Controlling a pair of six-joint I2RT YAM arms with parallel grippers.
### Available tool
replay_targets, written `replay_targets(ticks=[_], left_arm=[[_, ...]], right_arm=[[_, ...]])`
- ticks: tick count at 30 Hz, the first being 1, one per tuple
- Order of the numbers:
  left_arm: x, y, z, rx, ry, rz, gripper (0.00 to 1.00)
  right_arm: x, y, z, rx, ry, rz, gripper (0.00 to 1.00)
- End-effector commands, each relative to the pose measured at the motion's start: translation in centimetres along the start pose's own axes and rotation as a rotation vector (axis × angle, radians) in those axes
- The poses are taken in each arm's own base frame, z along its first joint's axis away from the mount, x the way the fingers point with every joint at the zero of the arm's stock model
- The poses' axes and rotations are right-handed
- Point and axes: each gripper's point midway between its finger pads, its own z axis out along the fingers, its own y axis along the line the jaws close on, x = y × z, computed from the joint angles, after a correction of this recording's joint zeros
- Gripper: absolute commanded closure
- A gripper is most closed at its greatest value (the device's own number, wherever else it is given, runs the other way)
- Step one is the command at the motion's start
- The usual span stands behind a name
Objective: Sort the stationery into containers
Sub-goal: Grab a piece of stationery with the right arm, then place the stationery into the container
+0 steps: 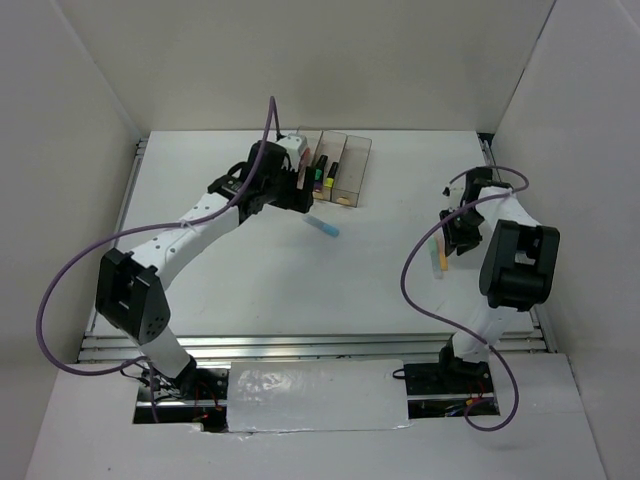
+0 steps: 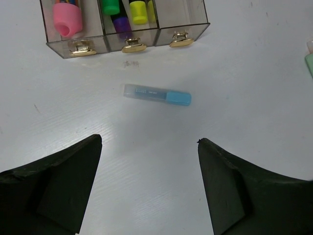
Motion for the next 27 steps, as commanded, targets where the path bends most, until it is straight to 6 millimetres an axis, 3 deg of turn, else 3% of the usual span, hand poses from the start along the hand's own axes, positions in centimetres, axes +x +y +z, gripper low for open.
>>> replay_targets(ticks=[1,7,14,16,18,19,20,21,22,23,25,26,27], left_arm=[[-1.0,0.7,-0.8,-0.02,-0.048,-0.003,0.08],[-0.1,1.7,-0.7,-0.043,-0.016,-0.02,0.07],[0.5,3.0,-0.8,-0.06,0.001,-0.043,0.07],[0.6,3.2,-0.8,-0.06,0.005,-0.046,0.07],[0.7,3.3,-0.7,-0.061,0.007,-0.048,0.07],[0.6,3.5,-0.8,-0.066,0.003,-0.052,0.07],[0.5,3.7,-0.8,-0.069,0.0,-0.057,0.07],[0.6,3.8,-0.8,-0.072,0.0,-0.059,0.07],[0.2,4.1,-1.1,-0.078,-0.012,-0.062,0.07],[0.3,4.4,-1.1,-0.086,-0.014,-0.068,0.07],[-0.2,5.2,-1.5,-0.111,-0.034,-0.088,0.06],[-0.2,5.5,-1.5,-0.118,-0.037,-0.106,0.04],[-0.3,5.7,-1.7,-0.122,-0.042,-0.113,0.03]], right_arm=[[-1.8,0.4,0.6,0.017,-0.014,-0.017,0.57],[-2.3,1.6,2.4,0.013,0.023,-0.041,0.57],[-2.4,1.7,4.3,0.04,0.058,-0.048,0.58],[-2.3,1.6,4.8,0.048,0.076,-0.053,0.6],[-2.9,1.8,4.6,0.041,0.068,-0.056,0.73],[-3.0,2.3,4.1,0.022,0.071,-0.062,0.79],[-3.5,2.7,3.7,0.01,0.061,-0.06,0.95],[-5.4,2.8,2.2,0.009,0.005,-0.06,1.0],[-6.2,4.0,1.1,-0.033,-0.014,-0.068,1.0],[-8.8,4.5,-1.1,-0.052,-0.094,-0.065,1.0],[-11.7,7.4,-4.6,-0.16,-0.207,-0.056,1.0],[-14.6,8.7,-7.6,-0.2,-0.311,-0.064,1.0],[-16.2,9.9,-9.1,-0.244,-0.378,-0.065,1.0]])
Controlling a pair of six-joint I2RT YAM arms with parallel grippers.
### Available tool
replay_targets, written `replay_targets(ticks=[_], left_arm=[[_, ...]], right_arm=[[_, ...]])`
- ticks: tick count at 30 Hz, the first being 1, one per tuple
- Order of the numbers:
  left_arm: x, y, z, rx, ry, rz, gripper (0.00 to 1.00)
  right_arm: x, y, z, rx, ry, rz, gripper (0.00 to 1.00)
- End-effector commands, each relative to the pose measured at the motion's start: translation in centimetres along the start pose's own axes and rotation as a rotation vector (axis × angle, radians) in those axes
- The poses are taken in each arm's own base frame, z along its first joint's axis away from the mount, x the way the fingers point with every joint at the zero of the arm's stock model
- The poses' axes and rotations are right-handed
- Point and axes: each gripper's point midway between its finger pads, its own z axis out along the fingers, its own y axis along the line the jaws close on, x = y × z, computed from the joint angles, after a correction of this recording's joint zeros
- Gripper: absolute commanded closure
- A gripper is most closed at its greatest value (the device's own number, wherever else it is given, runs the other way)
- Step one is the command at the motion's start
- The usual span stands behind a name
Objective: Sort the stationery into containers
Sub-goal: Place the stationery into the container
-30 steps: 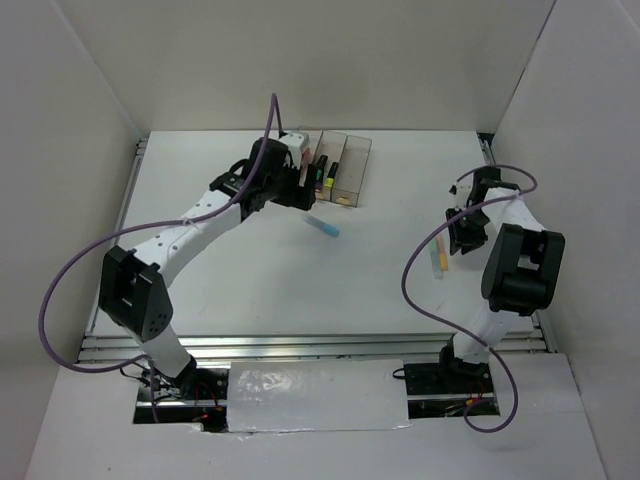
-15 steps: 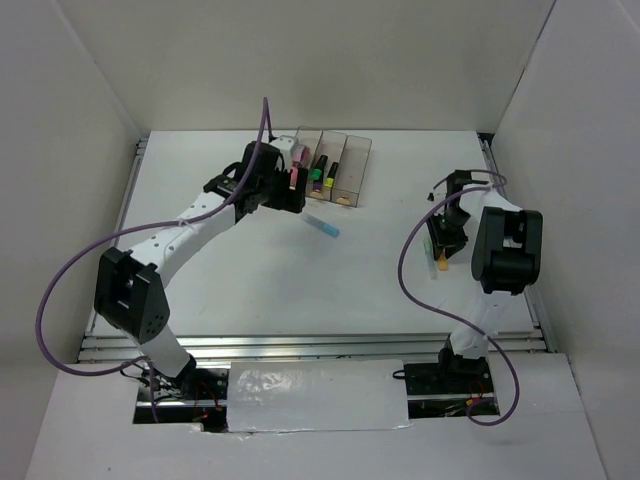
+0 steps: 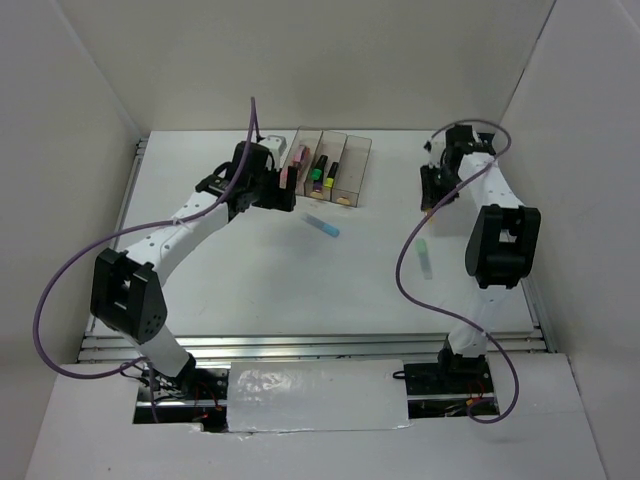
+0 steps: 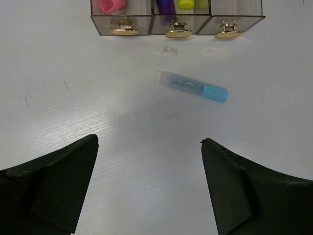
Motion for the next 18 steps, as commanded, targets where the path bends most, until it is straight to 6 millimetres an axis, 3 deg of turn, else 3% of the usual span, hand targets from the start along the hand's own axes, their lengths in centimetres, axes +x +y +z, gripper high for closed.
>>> replay_targets(ticks=[1,3,4,5,10,11,12,14,15,18], left_arm=[[-2.4,1.2,-1.6,-0.02,-0.09,-0.063,0.01],[-2.5,1.6,-1.6,-0.017,-0.086,-0.065,0.01],[-2.4,1.7,-1.6,-0.017,-0.081,-0.063,0.01],[-2.6,1.9,-1.7,-0.023,-0.087,-0.062,0.01],[-2.7,3.7,-2.2,-0.08,-0.113,-0.088,0.01],[-2.7,3.8,-2.5,-0.083,-0.121,-0.089,0.01],[-2.6,4.0,-2.6,-0.085,-0.123,-0.091,0.01],[-2.4,4.1,-3.0,-0.083,-0.133,-0.087,0.01],[-2.3,4.1,-3.1,-0.082,-0.136,-0.084,0.01],[-2.1,4.0,-3.4,-0.07,-0.143,-0.064,0.01]], right_arm=[[-8.9,7.2,-8.4,-0.241,-0.332,0.015,1.0],[-13.0,10.7,-10.6,-0.318,-0.471,-0.026,1.0],[-14.1,12.1,-11.1,-0.364,-0.494,0.033,1.0],[-15.4,14.1,-11.0,-0.4,-0.516,0.024,1.0],[-20.8,19.6,-10.7,-0.478,-0.616,0.038,1.0],[-21.1,20.0,-8.5,-0.452,-0.595,0.044,1.0],[-21.5,21.7,-8.1,-0.461,-0.607,0.021,1.0],[-22.0,22.3,-6.0,-0.458,-0.605,0.032,1.0],[-22.8,22.8,-6.0,-0.47,-0.639,0.036,1.0],[-23.6,22.4,-3.3,-0.443,-0.635,0.079,1.0]])
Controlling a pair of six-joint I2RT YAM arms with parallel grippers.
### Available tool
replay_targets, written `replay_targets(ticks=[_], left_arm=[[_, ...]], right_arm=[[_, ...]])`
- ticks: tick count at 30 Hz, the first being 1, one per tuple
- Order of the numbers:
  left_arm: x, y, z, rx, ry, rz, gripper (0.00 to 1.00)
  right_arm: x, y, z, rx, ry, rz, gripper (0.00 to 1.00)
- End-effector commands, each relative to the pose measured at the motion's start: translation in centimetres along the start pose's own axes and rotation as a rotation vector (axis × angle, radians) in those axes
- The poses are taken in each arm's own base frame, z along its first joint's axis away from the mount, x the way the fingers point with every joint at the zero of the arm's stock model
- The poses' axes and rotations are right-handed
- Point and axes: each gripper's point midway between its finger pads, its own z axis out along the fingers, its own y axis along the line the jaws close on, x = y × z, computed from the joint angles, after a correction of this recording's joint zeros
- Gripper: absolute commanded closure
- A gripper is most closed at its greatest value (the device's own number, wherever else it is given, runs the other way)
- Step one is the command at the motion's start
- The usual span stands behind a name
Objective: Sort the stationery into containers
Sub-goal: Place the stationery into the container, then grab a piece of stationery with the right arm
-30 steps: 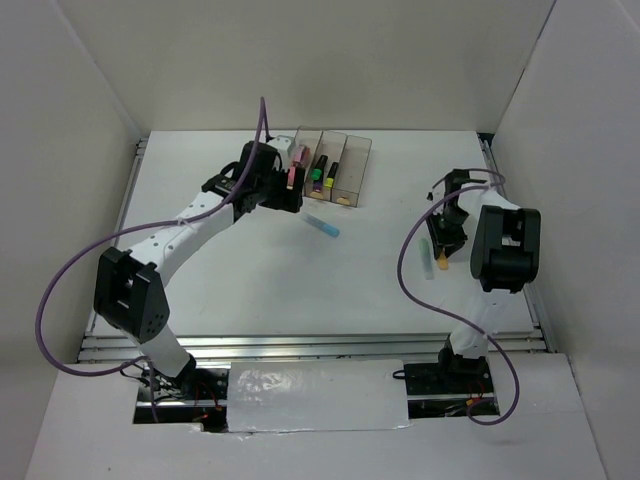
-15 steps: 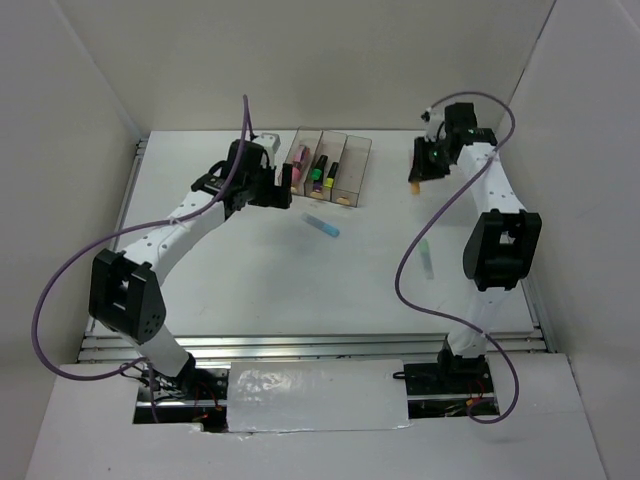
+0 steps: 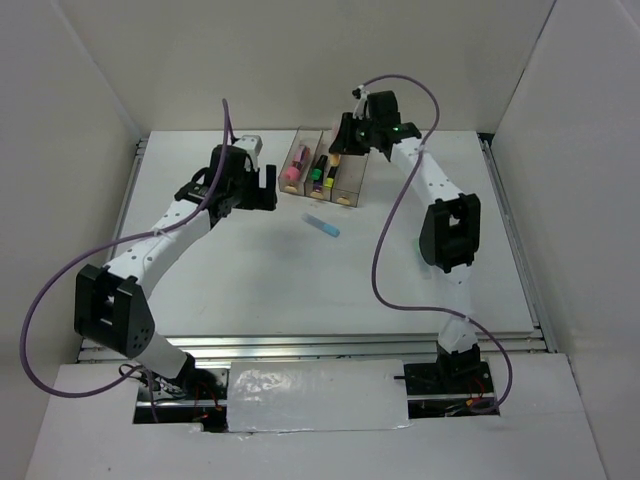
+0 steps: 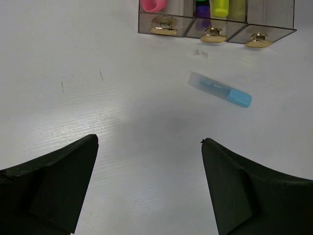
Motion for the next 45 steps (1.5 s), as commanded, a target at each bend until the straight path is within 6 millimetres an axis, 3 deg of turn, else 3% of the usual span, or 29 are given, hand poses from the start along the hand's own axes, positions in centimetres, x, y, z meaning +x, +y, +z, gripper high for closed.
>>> replay_targets(ticks=[1,6,10,11,13,14,15,19,21,22,23,26,28,34,38,45], left_arm=[[-2.0,-0.2,-1.2,0.019,-0.092,0.016,0.01],[-1.7,-0.6,-0.6,0.025,-0.097,-0.036,0.01],[-1.2,-1.3,0.5,0.033,-0.066,-0.041,0.01],[-1.4,-1.5,0.6,0.037,-0.065,-0.044,0.01],[-1.2,-1.5,0.8,0.03,-0.053,-0.046,0.01],[-1.2,-1.5,0.9,0.028,-0.051,-0.046,0.01],[-1.3,-1.3,0.8,0.019,-0.052,-0.046,0.01],[-1.4,-1.0,0.6,-0.001,-0.062,-0.048,0.01],[-1.4,-1.1,0.5,0.007,-0.066,-0.049,0.01],[-1.2,-1.1,0.4,0.012,-0.065,-0.043,0.01],[-1.4,-1.2,0.2,0.019,-0.071,-0.04,0.01],[-1.3,-1.7,-0.2,0.044,-0.083,-0.005,0.01],[-1.0,-1.8,-0.2,0.046,-0.078,0.016,0.01],[-0.3,-2.5,-0.5,0.064,-0.067,0.04,0.01],[0.0,-3.2,-1.0,0.091,-0.07,0.054,0.01],[1.0,-3.8,-2.1,0.145,-0.06,0.098,0.01]], right_arm=[[-2.6,-1.6,1.5,0.052,-0.111,0.032,1.0],[-1.0,-4.5,2.9,0.157,-0.097,0.07,1.0],[0.1,-5.5,3.2,0.176,-0.076,0.083,0.96],[0.5,-5.6,3.3,0.174,-0.063,0.077,0.79],[1.0,-5.7,3.4,0.159,-0.044,0.074,0.59],[1.2,-5.7,3.3,0.154,-0.033,0.068,0.43],[1.3,-5.6,2.9,0.145,-0.023,0.073,0.37],[0.6,-5.6,0.8,0.145,-0.029,0.084,0.33],[0.3,-5.9,-1.6,0.151,-0.025,0.102,0.33],[0.7,-7.1,-2.7,0.164,-0.007,0.116,0.35],[0.0,-6.5,-4.6,0.161,-0.02,0.111,0.35],[2.8,-7.9,-9.4,0.237,0.049,0.105,0.37],[6.3,-9.3,-12.8,0.327,0.109,0.052,0.38],[15.1,-13.3,-19.4,0.5,0.311,-0.059,0.44],[19.0,-14.5,-20.7,0.504,0.426,-0.074,0.45],[23.8,-16.2,-19.1,0.484,0.59,-0.053,0.44]])
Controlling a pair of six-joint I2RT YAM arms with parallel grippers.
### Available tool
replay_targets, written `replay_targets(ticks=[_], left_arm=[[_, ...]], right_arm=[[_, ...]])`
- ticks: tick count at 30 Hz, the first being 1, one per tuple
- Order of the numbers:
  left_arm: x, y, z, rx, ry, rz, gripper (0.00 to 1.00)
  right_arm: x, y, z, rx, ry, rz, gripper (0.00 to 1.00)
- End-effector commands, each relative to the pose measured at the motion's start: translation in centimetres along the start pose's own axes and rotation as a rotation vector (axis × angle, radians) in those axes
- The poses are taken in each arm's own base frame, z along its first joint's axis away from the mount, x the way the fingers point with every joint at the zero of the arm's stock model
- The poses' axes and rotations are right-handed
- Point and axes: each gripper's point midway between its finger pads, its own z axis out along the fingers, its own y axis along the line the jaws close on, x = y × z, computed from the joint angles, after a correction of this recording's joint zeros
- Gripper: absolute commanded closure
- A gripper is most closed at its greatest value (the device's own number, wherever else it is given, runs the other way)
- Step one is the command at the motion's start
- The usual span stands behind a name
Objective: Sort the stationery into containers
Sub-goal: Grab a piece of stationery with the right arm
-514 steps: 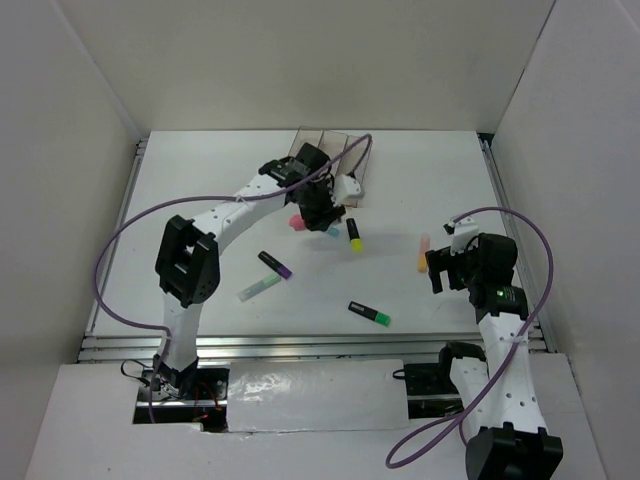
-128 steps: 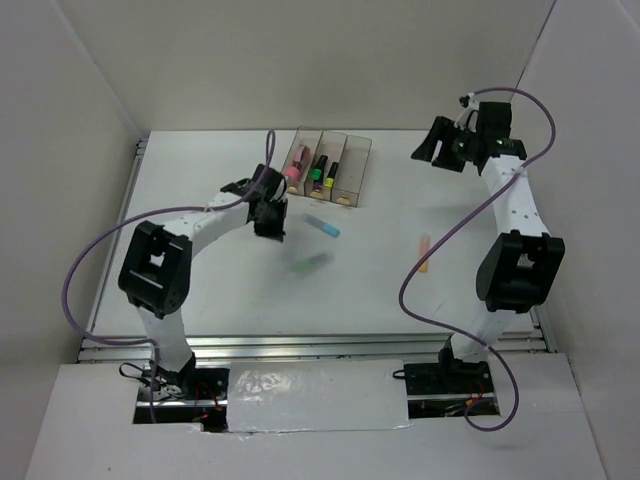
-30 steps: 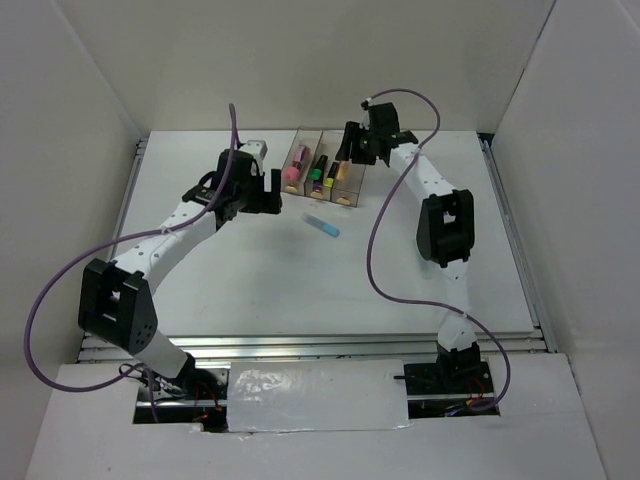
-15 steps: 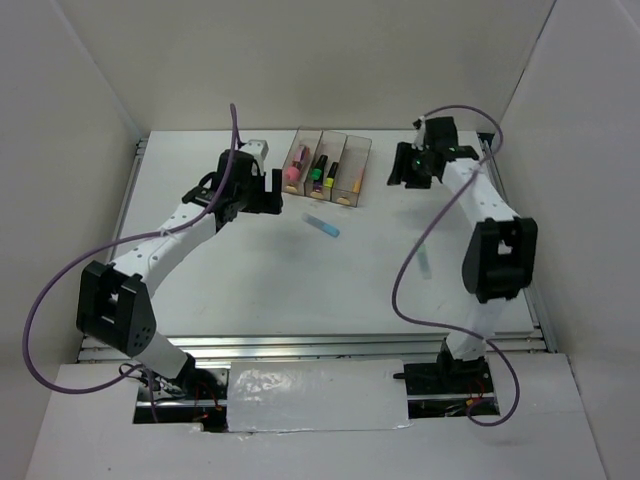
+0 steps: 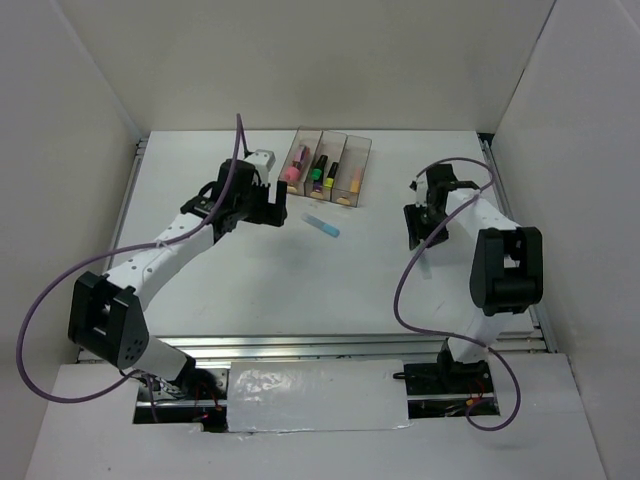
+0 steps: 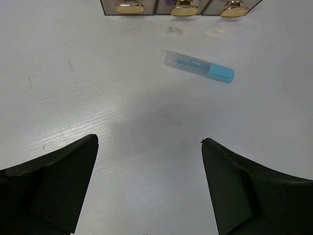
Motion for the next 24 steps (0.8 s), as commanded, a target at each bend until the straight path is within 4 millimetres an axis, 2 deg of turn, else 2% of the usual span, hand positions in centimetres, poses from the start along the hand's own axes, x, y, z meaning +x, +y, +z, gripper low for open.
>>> replay_targets(ticks=[1,9,12,14,15,16,18,19,20,22,23,24], left_arm=[[-2.1,-1.1,-1.8,0.056,-0.078,0.047,0.01],[-1.5,-0.8,-2.3,0.051,-0.074,0.062,0.01],[-1.5,-0.7,-2.4,0.044,-0.069,0.056,0.01],[-1.6,-0.5,-2.4,0.036,-0.066,0.048,0.01],[-1.4,-0.1,-2.5,0.026,-0.058,0.036,0.01],[-1.4,-0.1,-2.5,0.031,-0.054,0.03,0.01],[-1.4,0.0,-2.7,0.05,-0.046,0.018,0.01],[-1.3,0.0,-2.8,0.085,-0.035,0.005,0.01],[-1.4,-0.2,-2.9,0.114,-0.033,-0.003,0.01],[-1.9,-0.7,-3.5,0.185,-0.033,-0.019,0.01],[-2.6,-0.9,-3.9,0.209,-0.043,-0.029,0.01],[-2.9,-1.0,-4.2,0.227,-0.05,-0.041,0.03]], right_arm=[[0.9,-0.7,1.0,0.025,0.048,-0.048,0.44],[2.8,-1.8,3.5,0.089,0.134,-0.075,0.46],[3.3,-1.8,4.2,0.072,0.169,-0.075,0.5],[3.5,-2.0,4.5,0.06,0.188,-0.077,0.59],[3.5,-1.8,4.5,0.039,0.188,-0.086,0.69],[3.4,-1.7,4.4,0.033,0.186,-0.093,0.73],[2.7,-1.3,3.7,0.015,0.158,-0.126,0.83],[2.3,-0.9,3.3,-0.009,0.141,-0.17,0.92],[1.1,-0.5,2.1,-0.01,0.087,-0.21,0.96],[-0.5,0.2,0.6,-0.018,0.004,-0.342,1.0],[-1.5,1.1,-1.2,-0.007,-0.071,-0.415,1.0],[-2.2,1.7,-2.1,0.0,-0.115,-0.476,1.0]])
